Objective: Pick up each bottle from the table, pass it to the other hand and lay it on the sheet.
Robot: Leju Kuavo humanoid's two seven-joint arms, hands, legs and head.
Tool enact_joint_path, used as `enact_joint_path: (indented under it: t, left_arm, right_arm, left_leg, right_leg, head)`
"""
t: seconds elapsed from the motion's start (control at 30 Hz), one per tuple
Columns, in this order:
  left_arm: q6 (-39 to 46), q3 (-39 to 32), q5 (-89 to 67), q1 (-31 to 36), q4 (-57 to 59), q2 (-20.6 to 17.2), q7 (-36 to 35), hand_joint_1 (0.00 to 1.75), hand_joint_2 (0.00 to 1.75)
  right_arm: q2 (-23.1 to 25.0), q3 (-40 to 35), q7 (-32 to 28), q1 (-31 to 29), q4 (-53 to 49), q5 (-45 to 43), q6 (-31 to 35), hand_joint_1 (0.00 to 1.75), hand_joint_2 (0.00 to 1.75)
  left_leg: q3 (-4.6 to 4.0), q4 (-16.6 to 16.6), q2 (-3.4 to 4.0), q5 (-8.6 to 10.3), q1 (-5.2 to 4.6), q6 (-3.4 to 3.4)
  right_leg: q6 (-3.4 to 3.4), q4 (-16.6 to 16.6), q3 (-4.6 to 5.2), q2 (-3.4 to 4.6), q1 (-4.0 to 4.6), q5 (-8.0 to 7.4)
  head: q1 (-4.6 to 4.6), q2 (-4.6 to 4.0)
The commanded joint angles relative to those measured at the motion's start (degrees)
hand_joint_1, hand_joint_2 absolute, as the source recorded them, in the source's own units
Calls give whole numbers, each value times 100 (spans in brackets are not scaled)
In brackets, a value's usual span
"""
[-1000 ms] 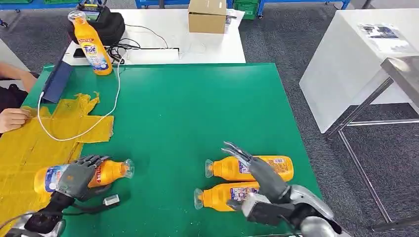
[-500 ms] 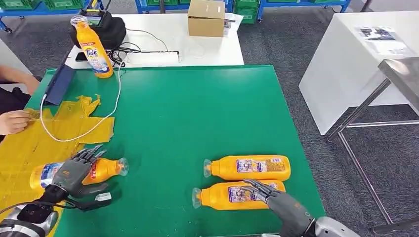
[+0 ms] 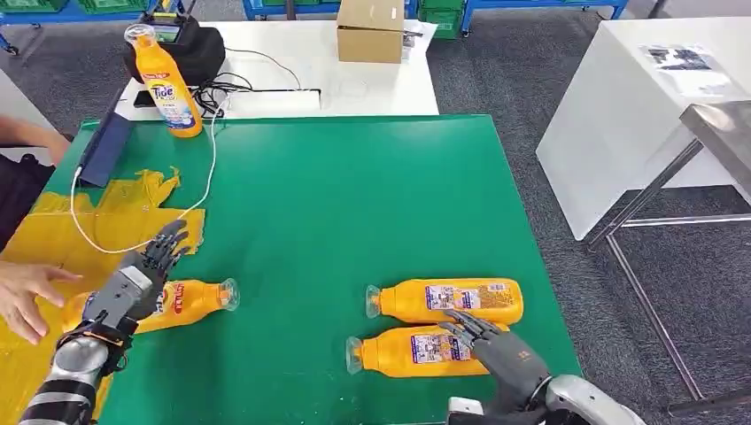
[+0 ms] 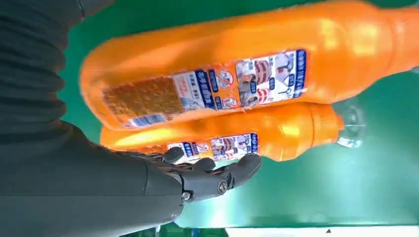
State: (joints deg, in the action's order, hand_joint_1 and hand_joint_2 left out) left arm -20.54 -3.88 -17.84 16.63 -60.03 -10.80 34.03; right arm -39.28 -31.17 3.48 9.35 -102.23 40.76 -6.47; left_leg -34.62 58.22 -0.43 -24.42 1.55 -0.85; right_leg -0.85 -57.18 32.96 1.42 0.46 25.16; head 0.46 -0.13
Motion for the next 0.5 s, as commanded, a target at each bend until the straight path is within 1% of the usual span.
enact_joint_path:
  t: [0.03,0.07,0.13,0.3,0.33,0.37,0.4,0.43,0.47,0.5]
  left_arm:
    - [-209,-775,199,-76,-595,521,-103,0,0]
    - [-238,-772,224,-53,-575,523,-110,0,0]
    - [-248,-778,256,17,-522,532,-142,0,0]
    - [-250,-774,261,42,-514,537,-149,0,0]
    - [-318,-794,337,83,-452,554,-171,0,0]
    - [-300,-757,314,172,-381,570,-199,0,0]
    - [-293,-751,321,215,-344,591,-207,0,0]
    - [-389,-703,375,412,-145,656,-262,0,0]
    - [-364,-671,371,485,-78,684,-267,0,0]
    - [-411,-565,383,705,141,761,-313,0,0]
  right_arm:
    - [673,75,-82,-479,1033,61,-209,0,175]
    - [628,61,-66,-457,1063,91,-276,0,175]
    - [530,-1,-32,-413,1149,95,-451,0,175]
    - [495,13,-48,-353,1177,84,-411,0,175]
    - [404,-91,32,-392,1167,110,-599,0,175]
    - [218,-213,207,-350,1173,80,-867,0,175]
    - [94,-273,248,-298,1144,82,-945,0,175]
    - [-305,-507,496,-144,1043,-22,-1355,40,175]
    - [-465,-550,552,-1,980,-134,-1369,175,175]
    - [-894,-913,918,290,782,-72,-1502,175,175]
  left_leg:
    - [11,-15,0,3,-2,10]
    - [16,-20,-3,3,-1,13]
    - [-2,-8,-9,1,0,8]
    - [-15,-12,-9,3,-1,12]
    - [-8,-17,-5,3,0,15]
    - [-17,-10,-8,2,-1,12]
    - [-16,-10,-9,3,-2,13]
    - [-14,-13,-18,5,-3,17]
    - [-22,-5,-26,4,-1,13]
    - [-28,-1,-31,3,-3,10]
  right_leg:
    - [-6,18,-12,-11,-1,-3]
    - [-9,24,-18,-15,0,-3]
    - [-6,12,-4,-15,-3,2]
    - [-9,16,9,-19,-4,1]
    - [-11,22,2,-17,-3,-1]
    - [-9,14,12,-17,-4,1]
    - [-10,13,12,-19,-5,1]
    - [-13,17,6,-30,-6,1]
    - [-10,9,13,-35,-5,5]
    - [-8,4,20,-39,-6,8]
  head:
    - [0,0]
    - [0,0]
    - [0,0]
    - [0,0]
    - [0,0]
    - [0,0]
    - [0,0]
    - [0,0]
    - [0,0]
    - [0,0]
